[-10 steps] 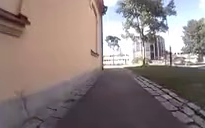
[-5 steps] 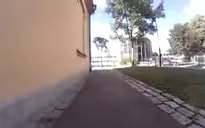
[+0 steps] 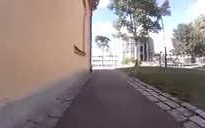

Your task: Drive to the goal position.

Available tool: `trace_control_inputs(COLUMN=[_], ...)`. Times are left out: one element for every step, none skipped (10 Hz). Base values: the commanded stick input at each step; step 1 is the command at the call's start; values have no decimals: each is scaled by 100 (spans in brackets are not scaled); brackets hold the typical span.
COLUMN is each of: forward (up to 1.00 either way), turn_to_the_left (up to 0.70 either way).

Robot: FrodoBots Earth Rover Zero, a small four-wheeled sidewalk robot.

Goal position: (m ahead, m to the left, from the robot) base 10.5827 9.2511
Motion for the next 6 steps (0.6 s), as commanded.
trace_control_inputs(forward=[100,100,100,100,100,100], turn_to_the_left=[0,0,0,0,-8,-19])
